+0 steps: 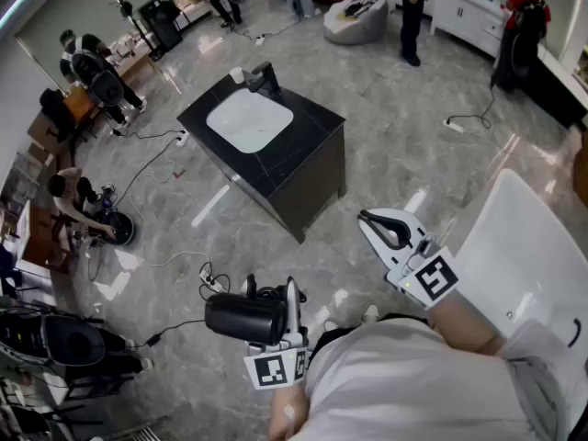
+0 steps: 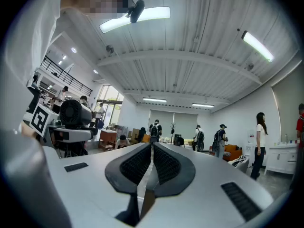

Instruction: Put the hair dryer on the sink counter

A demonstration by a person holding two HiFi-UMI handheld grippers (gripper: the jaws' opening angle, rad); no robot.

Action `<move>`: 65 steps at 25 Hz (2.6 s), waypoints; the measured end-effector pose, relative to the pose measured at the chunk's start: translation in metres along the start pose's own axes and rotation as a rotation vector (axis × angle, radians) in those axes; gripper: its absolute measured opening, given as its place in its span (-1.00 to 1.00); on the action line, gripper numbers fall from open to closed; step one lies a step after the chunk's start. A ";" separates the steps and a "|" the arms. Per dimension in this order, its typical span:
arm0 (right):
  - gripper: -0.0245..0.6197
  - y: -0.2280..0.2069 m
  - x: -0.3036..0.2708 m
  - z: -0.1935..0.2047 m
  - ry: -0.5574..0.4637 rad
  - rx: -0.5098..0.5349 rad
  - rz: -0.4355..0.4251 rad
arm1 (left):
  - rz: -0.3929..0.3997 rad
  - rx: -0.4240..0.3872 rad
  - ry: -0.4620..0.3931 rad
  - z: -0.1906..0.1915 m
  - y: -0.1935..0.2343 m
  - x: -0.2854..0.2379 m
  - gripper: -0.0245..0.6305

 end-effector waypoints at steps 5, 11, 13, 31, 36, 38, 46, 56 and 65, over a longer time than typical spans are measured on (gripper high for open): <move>-0.78 -0.003 0.003 0.000 0.004 -0.009 -0.001 | -0.002 -0.006 0.008 0.002 -0.007 0.002 -0.06; -0.78 -0.002 0.005 0.003 0.013 -0.019 -0.011 | -0.009 -0.008 0.006 0.000 -0.010 0.002 -0.06; -0.78 -0.004 0.007 0.002 0.007 -0.019 -0.008 | -0.012 -0.008 0.008 0.000 -0.012 0.003 -0.06; -0.78 -0.040 0.048 0.018 0.017 -0.002 0.004 | -0.059 -0.037 -0.001 0.003 -0.048 -0.004 -0.06; -0.78 -0.045 0.051 0.019 0.017 -0.005 -0.007 | -0.065 -0.037 -0.001 0.002 -0.057 -0.010 -0.06; -0.78 -0.050 0.051 0.021 0.014 -0.002 -0.009 | -0.062 -0.035 0.005 0.006 -0.060 -0.013 -0.06; -0.78 -0.068 0.045 0.026 -0.003 0.004 0.024 | -0.031 -0.046 0.000 0.013 -0.059 -0.042 -0.06; -0.78 -0.095 0.005 0.037 0.029 0.015 0.047 | -0.007 -0.030 -0.002 0.024 -0.034 -0.099 -0.06; -0.78 -0.122 -0.063 0.045 0.072 0.013 0.036 | 0.009 0.006 0.010 0.038 0.006 -0.165 -0.06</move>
Point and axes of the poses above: the fingertips, and each gripper's own axes: x backward along the fingers, y to its left, z out of its underside, the point moved 4 cm from there along x, backward along the fingers, and after that the axes turned 13 degrees about -z, right-handed, at the moved point
